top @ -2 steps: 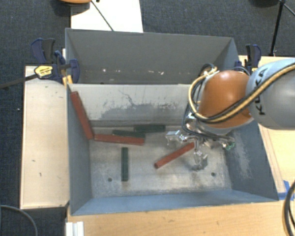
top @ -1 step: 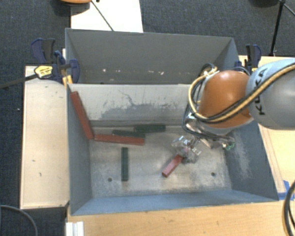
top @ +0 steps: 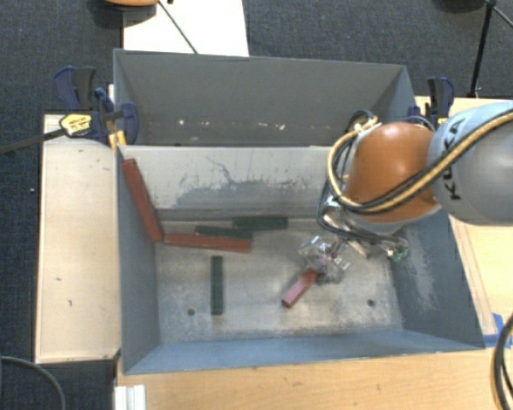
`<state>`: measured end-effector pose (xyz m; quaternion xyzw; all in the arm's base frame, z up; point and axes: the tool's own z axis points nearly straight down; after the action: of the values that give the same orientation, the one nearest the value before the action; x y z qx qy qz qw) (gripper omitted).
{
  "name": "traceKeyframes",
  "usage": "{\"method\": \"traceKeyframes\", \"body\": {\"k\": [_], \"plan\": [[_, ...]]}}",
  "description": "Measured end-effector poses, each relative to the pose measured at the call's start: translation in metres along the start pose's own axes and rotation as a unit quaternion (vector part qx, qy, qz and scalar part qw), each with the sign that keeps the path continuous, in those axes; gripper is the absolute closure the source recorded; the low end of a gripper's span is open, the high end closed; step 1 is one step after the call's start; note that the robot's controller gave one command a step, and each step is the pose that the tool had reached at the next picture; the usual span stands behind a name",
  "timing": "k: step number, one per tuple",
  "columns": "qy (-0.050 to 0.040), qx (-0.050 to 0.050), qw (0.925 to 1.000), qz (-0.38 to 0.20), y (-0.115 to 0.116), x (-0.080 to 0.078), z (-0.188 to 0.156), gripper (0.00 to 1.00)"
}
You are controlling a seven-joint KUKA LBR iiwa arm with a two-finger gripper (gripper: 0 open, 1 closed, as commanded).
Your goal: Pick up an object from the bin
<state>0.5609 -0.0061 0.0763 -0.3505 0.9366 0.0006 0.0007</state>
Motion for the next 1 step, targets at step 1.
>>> {"method": "traceKeyframes", "body": {"k": [1], "plan": [[0.0004, 0.0, 0.9996, 0.029, 0.0185, -0.0083, -0.0008, 1.0]]}}
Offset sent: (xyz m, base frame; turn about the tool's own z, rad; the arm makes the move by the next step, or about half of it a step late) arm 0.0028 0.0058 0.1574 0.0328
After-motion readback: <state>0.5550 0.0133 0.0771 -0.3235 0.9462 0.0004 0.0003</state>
